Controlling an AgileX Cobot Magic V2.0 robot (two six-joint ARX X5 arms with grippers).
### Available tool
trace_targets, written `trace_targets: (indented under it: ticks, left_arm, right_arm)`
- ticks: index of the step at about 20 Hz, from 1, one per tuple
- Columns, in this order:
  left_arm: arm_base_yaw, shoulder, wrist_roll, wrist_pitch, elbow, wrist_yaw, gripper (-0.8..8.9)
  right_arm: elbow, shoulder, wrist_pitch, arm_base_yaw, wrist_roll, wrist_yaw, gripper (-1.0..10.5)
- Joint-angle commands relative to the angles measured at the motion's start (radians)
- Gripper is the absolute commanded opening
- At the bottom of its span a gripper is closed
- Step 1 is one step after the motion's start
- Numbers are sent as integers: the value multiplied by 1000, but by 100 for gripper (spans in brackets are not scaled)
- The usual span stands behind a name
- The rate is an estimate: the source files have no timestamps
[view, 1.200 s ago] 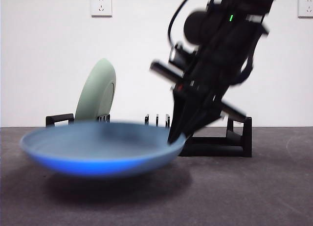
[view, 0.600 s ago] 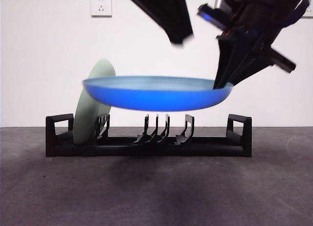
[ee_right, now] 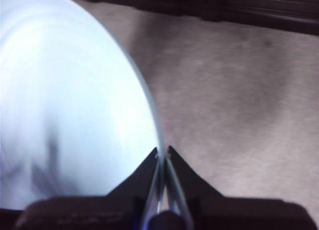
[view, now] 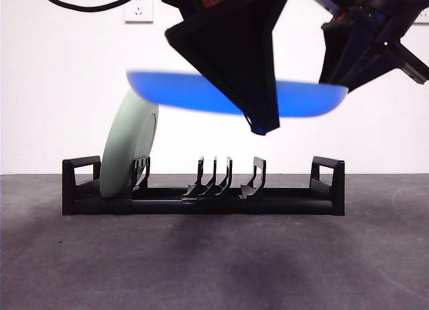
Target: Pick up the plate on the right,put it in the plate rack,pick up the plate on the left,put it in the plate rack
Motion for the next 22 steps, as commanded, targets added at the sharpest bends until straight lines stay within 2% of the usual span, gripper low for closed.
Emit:
trace_targets:
  ticks: [1,2,8,10,11,14,18,22]
  left_arm:
    - [3,3,19,1,-6,3,46]
    - [3,3,23,-4,-6,3,-18]
    - [3,3,18,-6,-6,3,-9]
    - [3,3,15,5,-6,3,-9]
    - [3,3,7,20,-6,4,-9]
    - [4,3,-21,72,-6,11,-9]
    - [40,3,-97,204,-6,55,-9]
    - [184,3,-257,369,-6,224,-9]
  right_arm:
    - [-4,-19,1,-5,-11,-11,-17]
    - [-4,-29,1,-12,-11,-12,-16]
    - [-3,-94,0,-56,-25,-27,3]
    - [-3,-121,2,-69,-26,-25,152]
    - [-3,-145,8,-82,-31,-23,296]
    - [-3,-208,46,-113,-33,-23,324]
    - [-3,-332,173,-161,-32,-16,319]
    - [-3,-433,242,-202,-29,129,315]
